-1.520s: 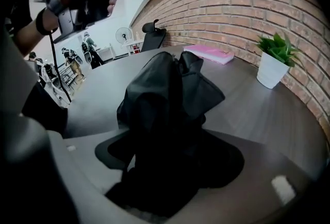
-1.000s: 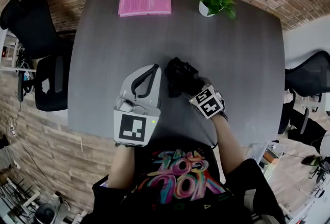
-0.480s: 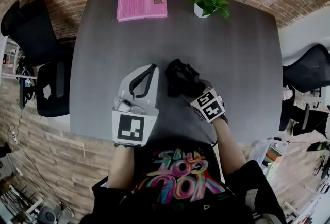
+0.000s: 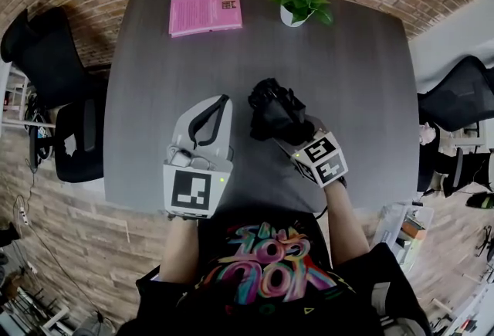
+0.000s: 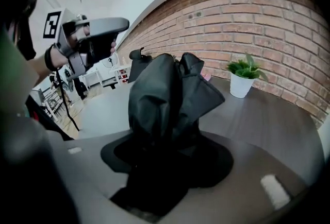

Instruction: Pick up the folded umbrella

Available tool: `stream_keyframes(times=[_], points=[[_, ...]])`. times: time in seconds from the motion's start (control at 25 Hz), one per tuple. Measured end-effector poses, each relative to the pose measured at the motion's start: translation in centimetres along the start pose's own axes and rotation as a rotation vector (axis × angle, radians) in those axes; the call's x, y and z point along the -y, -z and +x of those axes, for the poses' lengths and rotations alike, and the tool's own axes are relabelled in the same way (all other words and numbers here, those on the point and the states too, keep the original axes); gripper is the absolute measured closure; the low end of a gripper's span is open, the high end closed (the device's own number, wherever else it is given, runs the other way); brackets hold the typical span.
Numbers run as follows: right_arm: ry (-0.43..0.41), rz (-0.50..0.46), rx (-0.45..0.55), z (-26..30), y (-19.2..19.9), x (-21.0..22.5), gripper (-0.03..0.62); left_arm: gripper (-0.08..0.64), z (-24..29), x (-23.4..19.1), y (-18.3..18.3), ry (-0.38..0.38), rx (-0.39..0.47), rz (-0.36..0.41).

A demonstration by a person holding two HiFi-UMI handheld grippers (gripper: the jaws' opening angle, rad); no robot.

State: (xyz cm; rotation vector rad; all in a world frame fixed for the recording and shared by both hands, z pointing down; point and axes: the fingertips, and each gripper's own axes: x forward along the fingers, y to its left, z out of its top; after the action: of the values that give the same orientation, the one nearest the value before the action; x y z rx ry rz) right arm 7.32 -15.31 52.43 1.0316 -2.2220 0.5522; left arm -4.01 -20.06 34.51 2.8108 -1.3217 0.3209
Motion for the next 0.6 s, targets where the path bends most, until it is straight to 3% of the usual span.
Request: stream_keyframes(times=[0.6], points=[[0.092,-0.009,0.225,-8.0,-6.7,0.9,0.339,0.558,0.2,1.3,-0.5,0.031,0.005,0.021]])
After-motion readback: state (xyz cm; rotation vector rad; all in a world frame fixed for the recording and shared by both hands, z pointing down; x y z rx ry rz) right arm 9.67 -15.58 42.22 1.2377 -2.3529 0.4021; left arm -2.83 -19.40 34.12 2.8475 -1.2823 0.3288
